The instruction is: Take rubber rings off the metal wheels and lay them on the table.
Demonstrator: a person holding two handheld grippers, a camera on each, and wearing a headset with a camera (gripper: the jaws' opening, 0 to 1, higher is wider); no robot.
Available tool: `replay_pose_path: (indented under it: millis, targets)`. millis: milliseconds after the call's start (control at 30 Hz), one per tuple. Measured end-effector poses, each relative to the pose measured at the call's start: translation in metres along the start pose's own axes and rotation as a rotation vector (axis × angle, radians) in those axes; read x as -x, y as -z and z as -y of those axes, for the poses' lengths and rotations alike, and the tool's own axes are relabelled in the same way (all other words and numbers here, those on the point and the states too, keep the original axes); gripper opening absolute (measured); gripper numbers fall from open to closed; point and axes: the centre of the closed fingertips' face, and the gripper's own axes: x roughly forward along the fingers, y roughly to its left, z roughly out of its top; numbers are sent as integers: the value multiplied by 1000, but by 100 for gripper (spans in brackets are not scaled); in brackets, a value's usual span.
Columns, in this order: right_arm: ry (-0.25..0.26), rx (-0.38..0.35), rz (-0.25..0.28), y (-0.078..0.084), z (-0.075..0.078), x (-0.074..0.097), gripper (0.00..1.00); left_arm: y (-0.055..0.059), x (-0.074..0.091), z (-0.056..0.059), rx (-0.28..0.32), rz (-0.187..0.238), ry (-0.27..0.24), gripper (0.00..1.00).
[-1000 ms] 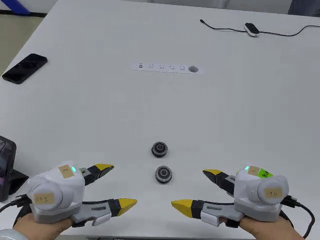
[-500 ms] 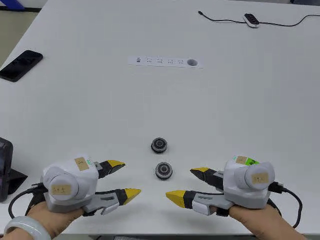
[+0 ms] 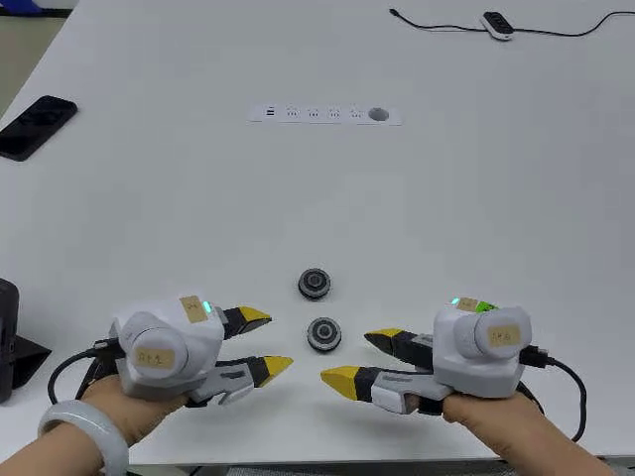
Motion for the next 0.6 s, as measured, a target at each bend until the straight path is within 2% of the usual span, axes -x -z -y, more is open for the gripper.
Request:
replay_pose_path:
  millis: [333, 433, 533, 600]
  targets:
    - [-17, -24, 9, -2, 2, -3, 55, -12, -19, 0, -44, -18, 40, 26]
    - [-20, -27, 10, -3, 2, -4, 54, -11, -25, 2, -66, -35, 53, 24]
    - [-28, -41, 12, -4, 3, -5, 54, -6, -31, 3, -95, -70, 63, 24]
    - [-29, -42, 11, -4, 4, -5, 54, -6, -33, 5, -104, -73, 70, 23]
